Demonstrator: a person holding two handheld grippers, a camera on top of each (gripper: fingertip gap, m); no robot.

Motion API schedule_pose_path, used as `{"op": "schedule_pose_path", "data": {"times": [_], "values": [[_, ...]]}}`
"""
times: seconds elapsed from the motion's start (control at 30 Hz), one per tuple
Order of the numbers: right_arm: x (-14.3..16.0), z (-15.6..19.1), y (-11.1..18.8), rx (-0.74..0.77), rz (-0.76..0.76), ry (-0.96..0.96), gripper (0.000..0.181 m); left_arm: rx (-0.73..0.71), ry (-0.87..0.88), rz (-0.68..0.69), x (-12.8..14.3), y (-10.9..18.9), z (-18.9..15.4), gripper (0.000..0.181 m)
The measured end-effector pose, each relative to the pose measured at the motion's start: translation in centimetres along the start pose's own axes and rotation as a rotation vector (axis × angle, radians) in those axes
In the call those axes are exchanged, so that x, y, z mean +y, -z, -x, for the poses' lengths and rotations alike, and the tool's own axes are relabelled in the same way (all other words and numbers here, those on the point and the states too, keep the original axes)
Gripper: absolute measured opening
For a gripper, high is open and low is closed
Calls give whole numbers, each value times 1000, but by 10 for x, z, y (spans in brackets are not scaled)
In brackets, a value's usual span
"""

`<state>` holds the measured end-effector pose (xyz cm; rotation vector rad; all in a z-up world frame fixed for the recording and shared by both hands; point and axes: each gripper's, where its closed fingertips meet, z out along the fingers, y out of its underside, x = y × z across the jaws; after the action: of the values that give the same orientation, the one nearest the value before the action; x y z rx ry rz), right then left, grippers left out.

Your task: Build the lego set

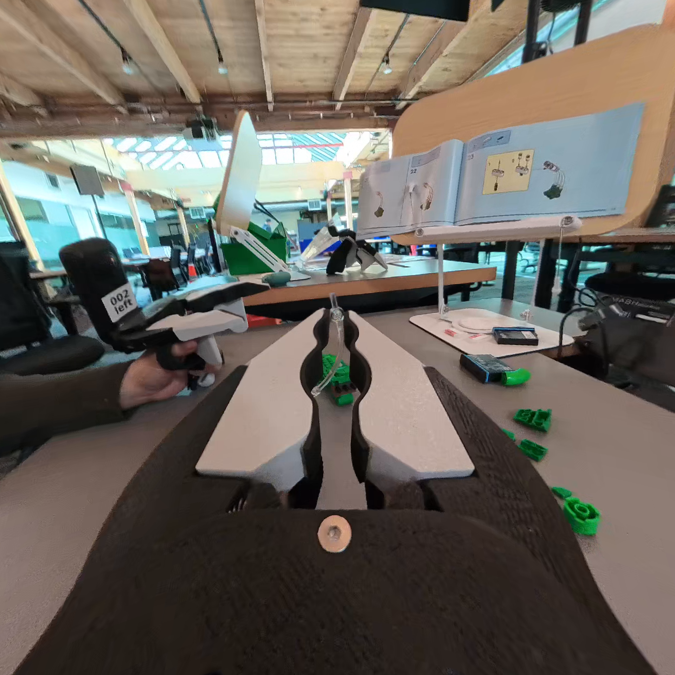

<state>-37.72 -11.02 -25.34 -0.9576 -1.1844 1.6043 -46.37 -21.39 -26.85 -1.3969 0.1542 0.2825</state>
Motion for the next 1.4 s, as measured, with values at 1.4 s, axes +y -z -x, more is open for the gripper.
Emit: {"op": "schedule_pose_path", "data": {"times": [1.4], "values": [[3, -8, 10, 14, -42, -29, 5, -13, 104, 51, 10, 2, 12, 38]]}}
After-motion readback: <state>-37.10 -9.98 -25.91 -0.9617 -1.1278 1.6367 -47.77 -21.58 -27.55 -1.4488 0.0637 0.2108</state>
